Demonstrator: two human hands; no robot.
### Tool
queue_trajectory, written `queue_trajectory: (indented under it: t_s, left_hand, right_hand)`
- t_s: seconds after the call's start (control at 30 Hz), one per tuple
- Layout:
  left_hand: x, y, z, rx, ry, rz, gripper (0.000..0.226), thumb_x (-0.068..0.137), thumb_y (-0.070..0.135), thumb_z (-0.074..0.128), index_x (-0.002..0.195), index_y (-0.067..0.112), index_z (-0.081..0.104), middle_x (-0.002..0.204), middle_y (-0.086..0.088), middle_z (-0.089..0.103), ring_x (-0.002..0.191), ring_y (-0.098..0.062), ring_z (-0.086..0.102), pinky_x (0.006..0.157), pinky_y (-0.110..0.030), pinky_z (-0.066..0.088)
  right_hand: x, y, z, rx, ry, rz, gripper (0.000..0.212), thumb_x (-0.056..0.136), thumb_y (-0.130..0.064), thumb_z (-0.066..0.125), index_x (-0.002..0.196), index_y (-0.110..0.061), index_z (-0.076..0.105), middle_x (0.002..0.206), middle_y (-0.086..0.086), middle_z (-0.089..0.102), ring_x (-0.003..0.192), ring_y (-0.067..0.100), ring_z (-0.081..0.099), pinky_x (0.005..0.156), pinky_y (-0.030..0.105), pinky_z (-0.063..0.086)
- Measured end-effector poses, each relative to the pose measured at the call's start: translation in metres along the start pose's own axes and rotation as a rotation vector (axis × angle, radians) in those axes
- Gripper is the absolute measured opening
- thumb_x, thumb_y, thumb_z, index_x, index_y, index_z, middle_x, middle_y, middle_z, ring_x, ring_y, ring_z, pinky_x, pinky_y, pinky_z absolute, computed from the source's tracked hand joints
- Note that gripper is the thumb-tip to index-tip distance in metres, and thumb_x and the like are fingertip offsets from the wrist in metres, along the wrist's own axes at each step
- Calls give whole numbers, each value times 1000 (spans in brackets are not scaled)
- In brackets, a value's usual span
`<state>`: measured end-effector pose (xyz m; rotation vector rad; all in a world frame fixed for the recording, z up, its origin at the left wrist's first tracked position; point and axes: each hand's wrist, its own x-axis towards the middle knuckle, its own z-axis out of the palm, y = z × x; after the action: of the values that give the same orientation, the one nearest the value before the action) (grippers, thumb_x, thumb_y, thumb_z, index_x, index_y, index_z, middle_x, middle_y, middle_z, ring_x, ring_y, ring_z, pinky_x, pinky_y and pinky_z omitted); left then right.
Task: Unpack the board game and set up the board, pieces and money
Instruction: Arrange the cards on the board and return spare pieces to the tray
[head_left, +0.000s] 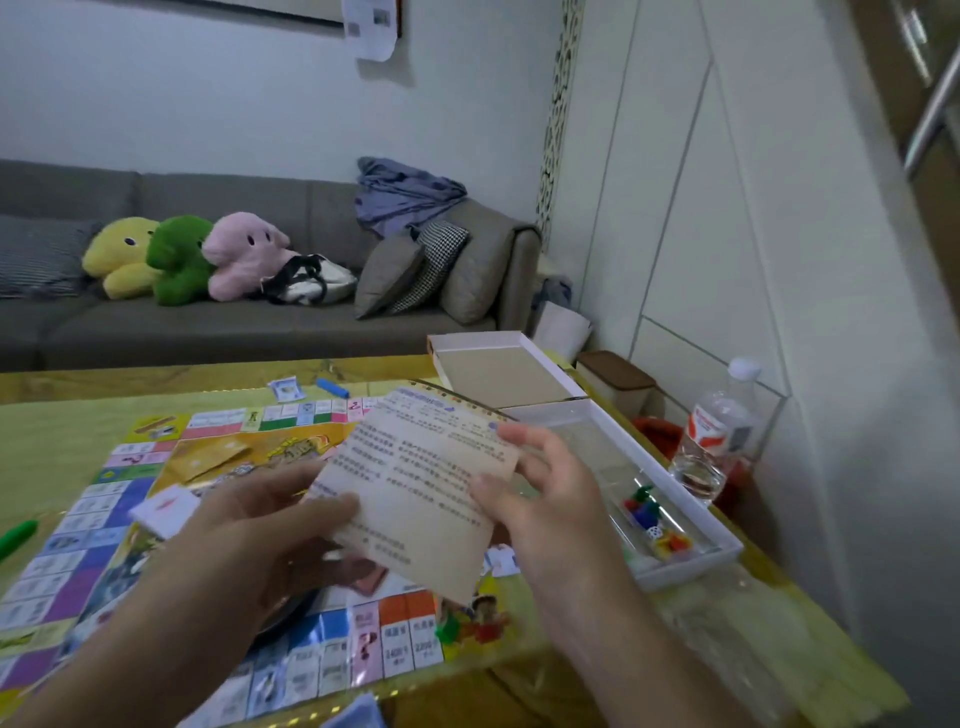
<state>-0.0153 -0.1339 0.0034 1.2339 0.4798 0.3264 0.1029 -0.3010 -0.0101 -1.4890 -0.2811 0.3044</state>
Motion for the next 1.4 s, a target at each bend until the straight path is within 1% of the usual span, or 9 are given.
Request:
queue_trajectory:
  t_s: [0.17, 0.3, 0.43, 0.6, 0.77, 1.07, 1.17, 1.23, 1.4]
  left_hand:
    - [0, 2, 9, 127, -12, -44, 30, 82, 23, 69, 103, 3, 75, 90, -24, 77, 73, -35, 77, 51, -35, 61]
    - [0, -4, 19, 277, 40, 18, 28, 95, 16, 67, 121, 25, 66, 92, -13, 81, 77, -34, 79, 53, -39, 63]
    - [4, -14, 21, 395, 117, 200, 44, 92, 16, 72, 118, 50, 64, 95, -3, 81, 77, -33, 79, 62, -49, 64]
    - [14, -31, 28, 623, 37, 279, 25, 89, 11, 76, 93, 35, 79, 93, 4, 81, 82, -19, 78, 66, -40, 65]
    - [39, -50, 71, 812, 3, 334, 27, 92, 19, 76, 106, 42, 72, 88, 15, 76, 76, -4, 75, 58, -31, 63]
    - [108, -70, 170, 1048, -134, 348, 44, 97, 23, 69, 137, 37, 56, 116, 6, 69, 87, -11, 72, 56, -24, 62]
    - [128, -84, 182, 1213, -227, 331, 46, 99, 28, 64, 143, 33, 53, 136, 3, 60, 114, -18, 65, 79, -33, 65]
    - [135, -96, 184, 1397, -273, 328, 50, 99, 35, 62, 147, 37, 48, 150, 0, 46, 131, -24, 52, 100, -43, 57]
    - [135, -118, 190, 1567, -494, 241, 57, 107, 41, 46, 160, 32, 27, 171, 3, 17, 156, -27, 23, 123, -50, 35]
  right_hand:
    - [2, 3, -20, -111, -158, -142, 45, 96, 2, 69, 120, -35, 63, 117, -16, 76, 96, 16, 78, 80, 48, 66]
    - [0, 7, -29, -192, -267, -131, 45, 96, -2, 71, 118, -40, 62, 120, -14, 74, 97, 15, 78, 69, 30, 64]
    - [1, 13, -34, -308, -224, -93, 41, 95, -13, 76, 115, -45, 59, 111, -11, 74, 88, 9, 77, 58, 18, 55]
    - [3, 11, -53, -505, -56, -144, 25, 100, -25, 70, 116, -42, 61, 111, -23, 65, 90, 2, 69, 63, 17, 61]
    - [21, 9, -89, -657, 50, -180, 30, 105, -22, 62, 126, -44, 62, 113, -17, 64, 94, 1, 63, 49, 6, 43]
    - [89, 23, -158, -783, 142, -194, 44, 109, -15, 49, 146, -38, 56, 137, -19, 54, 112, -3, 55, 65, 5, 47]
    - [100, 41, -167, -978, 60, -95, 61, 102, -8, 55, 156, -34, 44, 155, -16, 41, 143, 16, 39, 103, 34, 55]
    - [98, 49, -169, -1117, 13, -13, 70, 97, -10, 65, 158, -34, 40, 161, -13, 34, 151, 25, 28, 121, 53, 40]
    - [97, 58, -172, -1146, -26, -25, 61, 103, -27, 60, 159, -35, 38, 165, -14, 35, 152, 15, 32, 122, 43, 39]
